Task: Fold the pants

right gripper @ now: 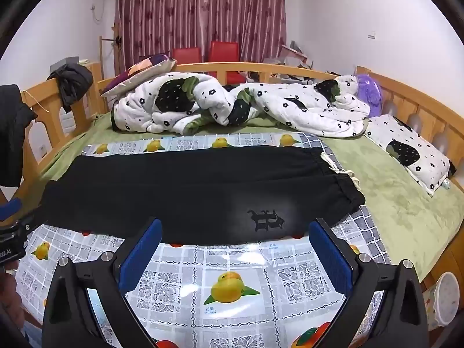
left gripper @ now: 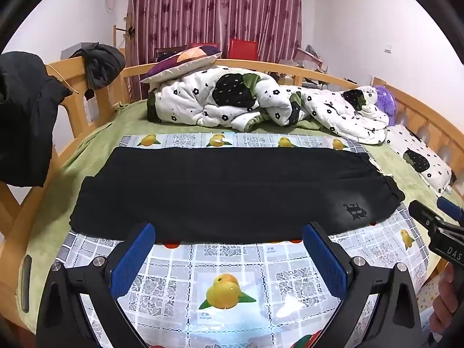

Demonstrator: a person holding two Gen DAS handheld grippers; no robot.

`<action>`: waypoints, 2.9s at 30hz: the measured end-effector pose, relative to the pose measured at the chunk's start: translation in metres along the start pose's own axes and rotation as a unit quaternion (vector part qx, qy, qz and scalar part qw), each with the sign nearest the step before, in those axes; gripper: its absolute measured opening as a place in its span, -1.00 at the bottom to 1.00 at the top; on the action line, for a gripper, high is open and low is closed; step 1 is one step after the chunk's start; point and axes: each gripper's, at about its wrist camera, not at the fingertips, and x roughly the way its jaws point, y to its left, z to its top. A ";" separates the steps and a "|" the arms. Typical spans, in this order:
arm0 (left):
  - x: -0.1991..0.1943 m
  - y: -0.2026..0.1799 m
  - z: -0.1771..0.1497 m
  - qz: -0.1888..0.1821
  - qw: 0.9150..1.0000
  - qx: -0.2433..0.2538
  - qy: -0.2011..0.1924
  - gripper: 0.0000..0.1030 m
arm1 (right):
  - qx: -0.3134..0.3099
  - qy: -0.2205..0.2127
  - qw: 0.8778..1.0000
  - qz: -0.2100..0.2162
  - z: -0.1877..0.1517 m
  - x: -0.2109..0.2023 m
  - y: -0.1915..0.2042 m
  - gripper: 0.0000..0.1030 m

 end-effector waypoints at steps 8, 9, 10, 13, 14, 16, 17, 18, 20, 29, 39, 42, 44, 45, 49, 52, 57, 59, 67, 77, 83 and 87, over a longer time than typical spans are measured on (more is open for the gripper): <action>-0.001 -0.008 -0.006 0.004 1.000 0.015 -0.012 0.99 | 0.005 -0.007 1.000 0.010 0.000 -0.009 -0.005 0.94; 0.000 -0.010 -0.010 0.005 1.000 0.016 -0.013 0.99 | 0.002 0.000 1.000 0.002 0.001 -0.003 -0.002 0.94; 0.000 -0.012 -0.010 0.007 1.000 0.018 -0.012 0.99 | 0.000 0.001 1.000 -0.001 0.001 -0.003 0.000 0.94; 0.001 -0.008 -0.005 -0.001 1.000 0.013 -0.008 0.99 | -0.002 0.000 1.000 -0.001 0.000 -0.003 -0.003 0.94; 0.001 -0.009 -0.005 -0.002 1.000 0.013 -0.007 0.99 | -0.001 0.000 1.000 -0.001 -0.001 -0.003 -0.005 0.94; 0.001 -0.009 -0.004 -0.004 1.000 0.014 -0.007 0.99 | 0.002 0.003 1.000 -0.001 0.000 -0.002 -0.006 0.94; 0.001 -0.010 -0.004 -0.003 1.000 0.014 -0.008 0.99 | 0.002 0.004 1.000 -0.003 0.002 -0.002 -0.001 0.94; 0.001 -0.009 -0.004 -0.003 1.000 0.015 -0.009 0.99 | 0.004 0.004 1.000 -0.003 0.003 -0.003 -0.002 0.94; 0.001 -0.009 -0.004 -0.004 1.000 0.014 -0.009 0.99 | 0.004 0.003 1.000 -0.003 0.003 -0.003 -0.001 0.94; 0.004 -0.008 -0.007 -0.004 1.000 0.009 -0.006 0.99 | -0.004 0.003 1.000 -0.005 0.006 -0.004 -0.002 0.94; 0.006 -0.002 -0.008 -0.007 1.000 -0.002 -0.001 0.99 | -0.010 -0.002 1.000 -0.008 0.003 -0.005 0.000 0.94; 0.006 0.000 -0.008 -0.008 1.000 -0.005 -0.001 0.99 | -0.009 -0.002 1.000 -0.007 0.003 -0.005 0.000 0.94; 0.006 0.000 -0.008 -0.007 1.000 -0.006 -0.001 0.99 | -0.010 -0.001 1.000 -0.008 0.003 -0.005 0.000 0.94; 0.006 0.000 -0.007 -0.007 1.000 -0.006 -0.001 0.99 | -0.010 -0.001 1.000 -0.008 0.003 -0.005 0.000 0.94; 0.006 0.000 -0.007 -0.007 1.000 -0.005 -0.001 0.99 | -0.010 -0.001 1.000 -0.007 0.003 -0.005 0.000 0.94; 0.006 0.000 -0.007 -0.007 1.000 -0.007 -0.001 0.99 | -0.011 -0.001 1.000 -0.007 0.003 -0.005 0.000 0.94; 0.007 0.001 -0.006 -0.006 1.000 -0.008 0.001 0.99 | -0.014 -0.005 1.000 -0.008 0.003 -0.006 0.001 0.94; 0.007 0.002 -0.006 -0.006 1.000 -0.009 0.000 0.99 | -0.014 -0.005 1.000 -0.008 0.003 -0.006 0.000 0.94; 0.008 0.001 -0.006 -0.006 1.000 -0.007 0.002 0.99 | -0.014 -0.006 1.000 -0.010 0.003 -0.007 0.000 0.94; 0.007 0.000 -0.006 -0.013 1.000 -0.011 0.000 0.99 | -0.014 -0.006 1.000 -0.012 0.003 -0.007 -0.001 0.94; 0.005 -0.002 -0.007 -0.016 1.000 -0.011 -0.002 0.99 | -0.011 -0.006 1.000 -0.012 0.002 -0.006 -0.002 0.94; 0.002 -0.004 -0.008 -0.016 1.000 -0.004 -0.005 0.99 | -0.011 -0.006 1.000 -0.011 0.002 -0.006 -0.002 0.94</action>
